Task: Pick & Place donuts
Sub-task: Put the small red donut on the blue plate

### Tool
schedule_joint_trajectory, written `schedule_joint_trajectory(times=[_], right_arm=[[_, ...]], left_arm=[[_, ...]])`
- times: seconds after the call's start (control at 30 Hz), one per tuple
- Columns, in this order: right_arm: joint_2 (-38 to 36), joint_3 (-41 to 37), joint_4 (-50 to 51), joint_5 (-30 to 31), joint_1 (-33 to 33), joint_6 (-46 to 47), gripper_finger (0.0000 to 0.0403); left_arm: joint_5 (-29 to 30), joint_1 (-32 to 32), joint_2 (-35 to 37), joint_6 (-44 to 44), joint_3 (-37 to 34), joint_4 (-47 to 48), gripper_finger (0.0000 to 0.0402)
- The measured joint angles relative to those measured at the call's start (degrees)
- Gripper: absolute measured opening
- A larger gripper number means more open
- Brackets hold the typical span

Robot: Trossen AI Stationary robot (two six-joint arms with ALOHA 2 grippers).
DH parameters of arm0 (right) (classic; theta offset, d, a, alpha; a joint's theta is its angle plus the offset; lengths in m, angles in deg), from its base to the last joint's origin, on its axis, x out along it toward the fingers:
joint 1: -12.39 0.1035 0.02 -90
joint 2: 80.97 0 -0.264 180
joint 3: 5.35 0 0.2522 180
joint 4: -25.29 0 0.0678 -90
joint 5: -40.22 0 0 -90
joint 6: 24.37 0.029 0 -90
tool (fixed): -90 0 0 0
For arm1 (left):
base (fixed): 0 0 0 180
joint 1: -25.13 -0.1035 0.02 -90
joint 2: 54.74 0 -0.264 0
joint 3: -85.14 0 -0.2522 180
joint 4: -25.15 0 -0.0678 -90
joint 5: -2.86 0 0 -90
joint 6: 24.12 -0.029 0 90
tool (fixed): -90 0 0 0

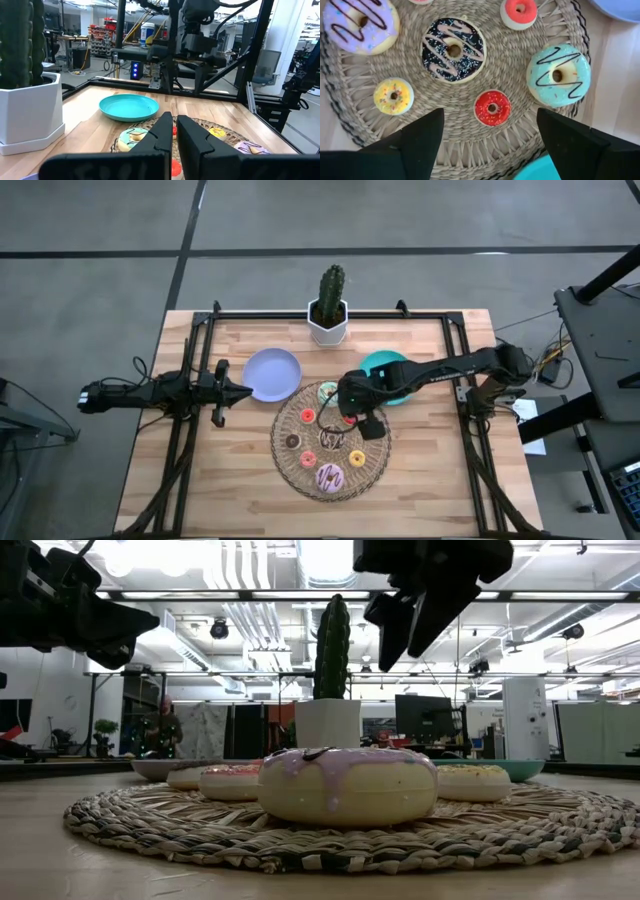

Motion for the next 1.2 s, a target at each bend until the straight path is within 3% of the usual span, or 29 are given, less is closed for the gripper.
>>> schedule_joint_trajectory(times=[0.87, 1.2], right_arm=[[8.69, -1.99, -3.23, -0.13, -0.07, -1.76, 0.0313], [8.61, -6.6, -7.39, 0.01, -0.22, -1.07, 0.0313]], left_arm=[[0.02, 0.0, -0.35, 0.0, 0.01, 0.13, 0.0], [-0.18, 0.0, -0.37, 0.0, 0.0, 0.48, 0.0]])
